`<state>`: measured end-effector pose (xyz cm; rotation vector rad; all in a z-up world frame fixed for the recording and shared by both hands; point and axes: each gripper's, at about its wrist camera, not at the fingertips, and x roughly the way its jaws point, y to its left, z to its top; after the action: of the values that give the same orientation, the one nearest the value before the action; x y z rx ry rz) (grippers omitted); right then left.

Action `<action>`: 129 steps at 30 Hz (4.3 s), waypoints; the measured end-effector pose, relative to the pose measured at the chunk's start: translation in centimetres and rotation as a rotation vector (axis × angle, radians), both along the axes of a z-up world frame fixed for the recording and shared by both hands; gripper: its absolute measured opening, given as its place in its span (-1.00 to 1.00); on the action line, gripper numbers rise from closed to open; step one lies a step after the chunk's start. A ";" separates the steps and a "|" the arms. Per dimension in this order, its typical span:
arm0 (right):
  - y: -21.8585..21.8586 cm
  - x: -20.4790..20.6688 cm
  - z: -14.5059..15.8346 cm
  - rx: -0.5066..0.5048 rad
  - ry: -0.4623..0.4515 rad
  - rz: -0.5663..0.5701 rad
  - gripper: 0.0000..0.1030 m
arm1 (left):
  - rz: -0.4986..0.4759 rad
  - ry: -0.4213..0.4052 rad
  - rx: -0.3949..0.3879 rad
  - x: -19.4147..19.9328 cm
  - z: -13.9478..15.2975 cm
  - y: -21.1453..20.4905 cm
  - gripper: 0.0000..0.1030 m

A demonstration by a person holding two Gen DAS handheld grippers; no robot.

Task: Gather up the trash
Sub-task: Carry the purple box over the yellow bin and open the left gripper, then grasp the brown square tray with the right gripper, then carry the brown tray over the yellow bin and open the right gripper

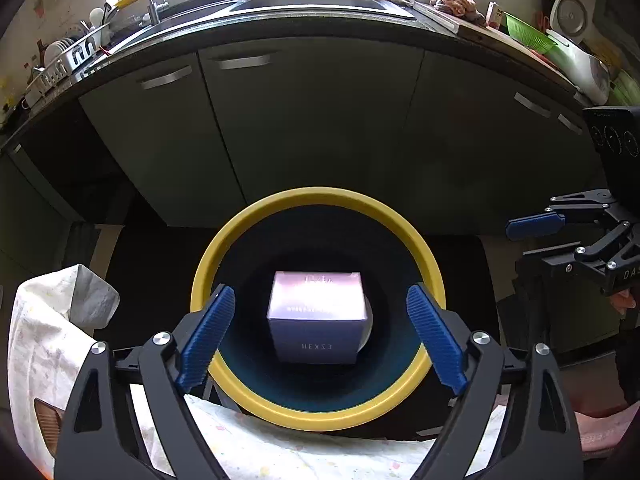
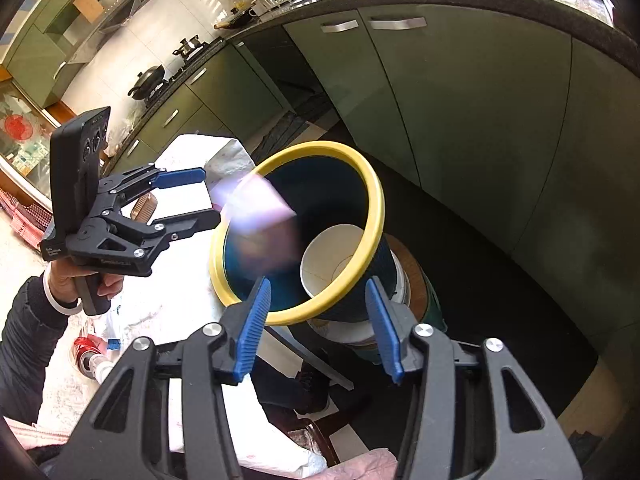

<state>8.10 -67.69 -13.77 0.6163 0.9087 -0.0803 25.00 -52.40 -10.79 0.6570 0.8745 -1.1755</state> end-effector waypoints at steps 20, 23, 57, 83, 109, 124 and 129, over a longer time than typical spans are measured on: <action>10.7 5.7 0.0 -0.065 0.019 0.281 -0.05 | 0.468 -0.191 -0.265 -5.3 13.7 26.9 0.85; 14.7 7.5 0.6 -0.097 0.023 0.373 -0.06 | 0.580 -0.233 -0.285 -6.2 13.6 32.5 0.86; 35.8 34.5 -0.5 -0.534 0.159 0.745 -0.82 | 0.964 -0.142 -0.315 -8.4 5.4 53.9 0.88; 21.1 18.4 6.1 -0.499 0.048 0.446 -0.92 | 0.893 -0.178 -0.306 -11.0 6.5 50.8 0.88; 10.8 16.2 -3.2 -0.430 0.238 0.248 -0.63 | 0.817 -0.175 -0.244 -12.2 6.5 46.8 0.91; 16.2 14.6 -0.6 -0.433 0.169 0.348 -0.42 | 0.638 -0.160 -0.178 -13.2 5.7 45.2 0.91; 16.5 14.3 -0.7 -0.422 0.168 0.349 -0.42 | 0.600 -0.054 -0.099 -8.6 6.6 44.0 0.91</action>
<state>22.39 -51.20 -14.42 0.0552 1.1109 -0.0086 16.44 -8.42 -4.22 0.3064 0.8796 -0.6517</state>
